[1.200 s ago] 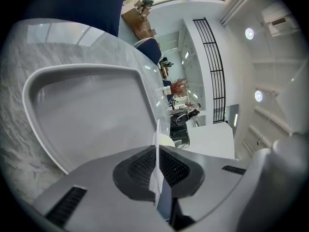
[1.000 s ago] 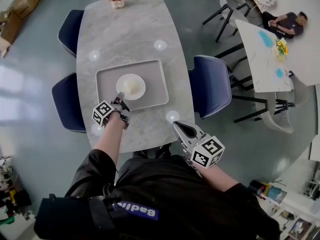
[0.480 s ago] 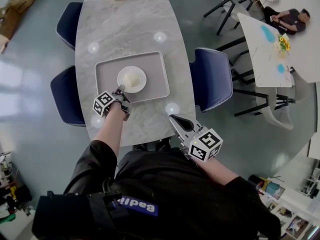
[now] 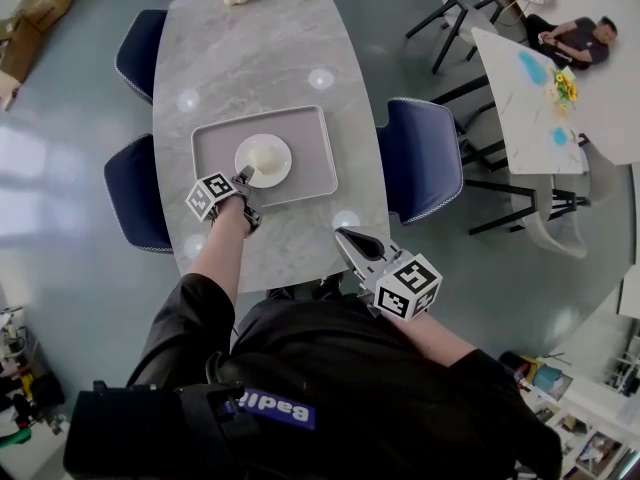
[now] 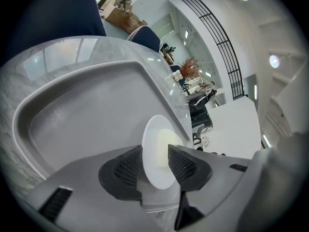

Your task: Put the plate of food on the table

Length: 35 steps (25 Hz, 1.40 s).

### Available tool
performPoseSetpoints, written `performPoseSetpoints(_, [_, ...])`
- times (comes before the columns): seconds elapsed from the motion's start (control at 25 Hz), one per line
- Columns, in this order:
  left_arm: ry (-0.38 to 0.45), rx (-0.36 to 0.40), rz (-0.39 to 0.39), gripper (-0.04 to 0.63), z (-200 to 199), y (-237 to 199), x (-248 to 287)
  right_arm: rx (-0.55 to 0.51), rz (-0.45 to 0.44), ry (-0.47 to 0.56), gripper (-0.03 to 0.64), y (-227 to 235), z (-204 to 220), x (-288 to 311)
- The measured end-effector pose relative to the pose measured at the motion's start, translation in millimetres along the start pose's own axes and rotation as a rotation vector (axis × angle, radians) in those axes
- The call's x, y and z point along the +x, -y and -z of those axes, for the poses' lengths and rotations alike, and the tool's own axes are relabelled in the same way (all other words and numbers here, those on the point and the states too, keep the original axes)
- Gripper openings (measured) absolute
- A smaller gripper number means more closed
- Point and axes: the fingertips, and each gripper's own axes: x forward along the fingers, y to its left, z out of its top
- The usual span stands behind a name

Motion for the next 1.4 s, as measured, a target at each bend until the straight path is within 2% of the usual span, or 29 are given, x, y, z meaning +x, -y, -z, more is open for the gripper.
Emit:
performPoseSetpoints(0.24, [-0.116,0.066,-0.086,0.189,13.5,-5.3,3.2,-0.007,0.014,-0.006,0.011,2.8,-1.2,-2.6])
performPoseSetpoints(0.48, [-0.077,0.101,-0.087,0.189,10.7,0.3,-19.1,-0.031,-0.001,0.011,0.011,-1.0,-7.8,-11.4])
performPoseSetpoints(0.68, [-0.058,0.149,-0.008,0.189,25.3,26.0,-56.7,-0.061,-0.033,0.025,0.011,-9.2,-16.2,-11.0])
performPoseSetpoints(0.76, [-0.080,0.229,0.016,0.189,41.0,33.0,-72.6,-0.078,-0.045,0.032,0.011,-12.1,-20.3,-8.2])
performPoseSetpoints(0.84, [-0.104,0.344,0.026,0.189,59.9,35.8,-90.0,-0.100,-0.058,0.034,0.011,-16.1,-23.8,-5.4])
performPoseSetpoints(0.96, [-0.095,0.522,0.065,0.187,82.7,46.2,-115.3,-0.135,-0.087,0.033,0.011,-23.7,-27.1,-3.4])
performPoseSetpoints(1.2, [-0.030,0.860,0.198,0.178,114.9,86.0,-149.1,-0.171,-0.128,0.034,0.011,-30.0,-25.5,3.9])
performPoseSetpoints(1.36, [-0.018,1.055,0.310,0.144,137.9,121.5,-169.9,-0.182,-0.145,0.037,0.011,-37.5,-26.3,5.7])
performPoseSetpoints(1.4, [-0.009,1.102,0.334,0.118,142.5,130.6,-175.8,-0.187,-0.149,0.038,0.011,-39.6,-26.3,5.2])
